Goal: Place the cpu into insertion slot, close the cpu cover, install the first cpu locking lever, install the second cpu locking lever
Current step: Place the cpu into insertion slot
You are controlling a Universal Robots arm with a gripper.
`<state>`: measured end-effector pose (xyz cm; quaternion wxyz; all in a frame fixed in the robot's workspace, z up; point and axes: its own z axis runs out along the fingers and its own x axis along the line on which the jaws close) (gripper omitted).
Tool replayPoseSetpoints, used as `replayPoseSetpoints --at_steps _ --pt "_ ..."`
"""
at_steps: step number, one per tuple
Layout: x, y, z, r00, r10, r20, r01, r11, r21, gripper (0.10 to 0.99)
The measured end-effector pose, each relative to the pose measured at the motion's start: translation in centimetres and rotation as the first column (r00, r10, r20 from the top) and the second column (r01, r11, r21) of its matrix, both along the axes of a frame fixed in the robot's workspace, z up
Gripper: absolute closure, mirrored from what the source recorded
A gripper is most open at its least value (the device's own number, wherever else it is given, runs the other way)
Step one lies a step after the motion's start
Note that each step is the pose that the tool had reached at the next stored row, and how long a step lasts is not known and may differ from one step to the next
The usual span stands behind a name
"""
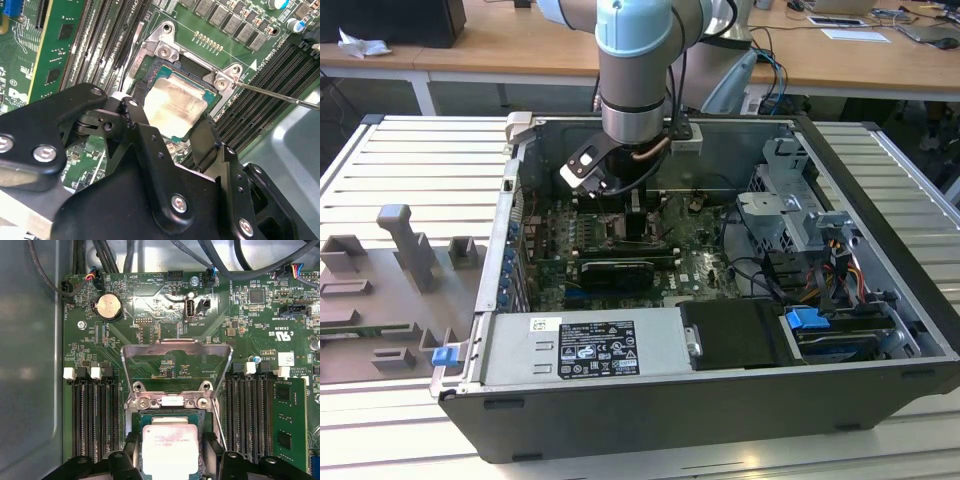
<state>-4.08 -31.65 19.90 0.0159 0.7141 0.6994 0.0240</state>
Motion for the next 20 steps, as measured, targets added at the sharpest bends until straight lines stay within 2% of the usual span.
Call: replayPoseSetpoints --at_steps 1,3,6,7,20 --pt "0.0 -0.01 0.01 1.0 0.0 -0.0001 0.0 1.0 0.0 0.549" --pt "0.0 -0.01 0.01 1.0 0.0 -0.0001 0.0 1.0 0.0 0.553" --pt "0.0 -0.01 -0.01 1.0 0.0 0.0001 0.0 1.0 0.001 0.537" --pt "0.0 -0.01 0.0 1.0 0.0 0.0001 0.0 1.0 0.001 0.475" --pt "0.01 -0.05 0.03 1.0 -0.004 -0.0002 0.004 1.0 -0.002 0.475"
